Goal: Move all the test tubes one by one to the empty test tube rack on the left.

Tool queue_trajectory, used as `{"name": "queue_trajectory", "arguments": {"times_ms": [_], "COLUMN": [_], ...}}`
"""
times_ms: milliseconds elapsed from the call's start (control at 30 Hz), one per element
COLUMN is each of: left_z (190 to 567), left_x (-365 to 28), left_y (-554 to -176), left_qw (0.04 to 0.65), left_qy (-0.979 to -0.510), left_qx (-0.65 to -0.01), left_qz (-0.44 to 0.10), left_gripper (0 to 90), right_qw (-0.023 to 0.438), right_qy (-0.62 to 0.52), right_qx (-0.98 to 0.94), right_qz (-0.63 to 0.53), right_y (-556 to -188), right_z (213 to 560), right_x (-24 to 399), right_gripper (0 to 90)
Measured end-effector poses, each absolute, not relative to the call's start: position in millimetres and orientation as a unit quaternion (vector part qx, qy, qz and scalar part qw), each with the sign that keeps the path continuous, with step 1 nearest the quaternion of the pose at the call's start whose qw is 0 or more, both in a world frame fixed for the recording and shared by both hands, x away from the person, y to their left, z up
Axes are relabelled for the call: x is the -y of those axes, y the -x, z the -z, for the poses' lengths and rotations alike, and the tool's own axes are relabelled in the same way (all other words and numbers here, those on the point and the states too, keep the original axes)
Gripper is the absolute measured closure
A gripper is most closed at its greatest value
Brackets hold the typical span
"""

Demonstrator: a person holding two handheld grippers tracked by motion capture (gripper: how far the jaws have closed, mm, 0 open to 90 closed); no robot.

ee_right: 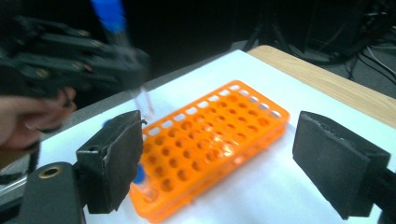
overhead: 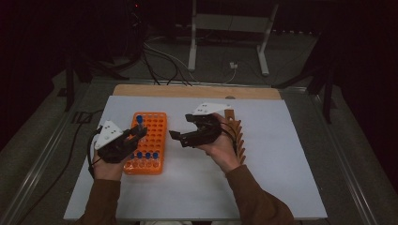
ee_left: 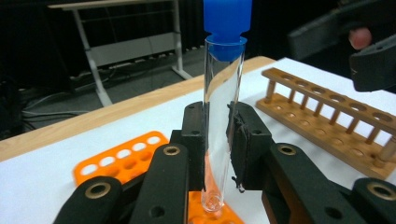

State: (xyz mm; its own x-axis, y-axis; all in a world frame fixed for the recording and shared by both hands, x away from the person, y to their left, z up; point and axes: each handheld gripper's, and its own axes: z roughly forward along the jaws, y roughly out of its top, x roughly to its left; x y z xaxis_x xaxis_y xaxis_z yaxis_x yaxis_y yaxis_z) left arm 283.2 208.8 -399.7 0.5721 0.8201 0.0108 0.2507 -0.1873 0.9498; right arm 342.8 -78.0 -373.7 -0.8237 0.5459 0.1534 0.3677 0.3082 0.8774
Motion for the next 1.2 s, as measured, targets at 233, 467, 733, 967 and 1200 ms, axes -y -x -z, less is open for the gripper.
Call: {"name": "queue_trajectory", "arguments": {"times_ms": [233, 467, 733, 967, 1200], "left_z": [408, 420, 436, 448, 463], "left_x": [-231, -242, -250, -259, -262], "left_y": [-277, -273, -268, -261, -254], "left_qw": [0.514, 0.508, 0.502, 0.501, 0.496], "left_qy": [-0.705, -0.703, -0.706, -0.706, -0.714], "left_qx": [-0.396, -0.409, -0.421, -0.431, -0.433], "left_qz": [-0.285, -0.283, -0.268, -0.254, -0.238], "left_gripper": [77.3, 77.3, 77.3, 77.2, 77.2], "right_qw": [0.092, 0.098, 0.101, 0.102, 0.101], "right_qy": [-0.302, -0.312, -0.318, -0.320, -0.319], "right_qx": [-0.801, -0.795, -0.790, -0.789, -0.789], "right_qz": [-0.509, -0.511, -0.514, -0.514, -0.515], "right_y": [-345, -347, -346, -346, -345], "right_z": [381, 384, 385, 386, 387], "right_x": [98, 110, 119, 121, 121], "right_gripper": [16.5, 16.5, 16.5, 16.6, 16.7]}}
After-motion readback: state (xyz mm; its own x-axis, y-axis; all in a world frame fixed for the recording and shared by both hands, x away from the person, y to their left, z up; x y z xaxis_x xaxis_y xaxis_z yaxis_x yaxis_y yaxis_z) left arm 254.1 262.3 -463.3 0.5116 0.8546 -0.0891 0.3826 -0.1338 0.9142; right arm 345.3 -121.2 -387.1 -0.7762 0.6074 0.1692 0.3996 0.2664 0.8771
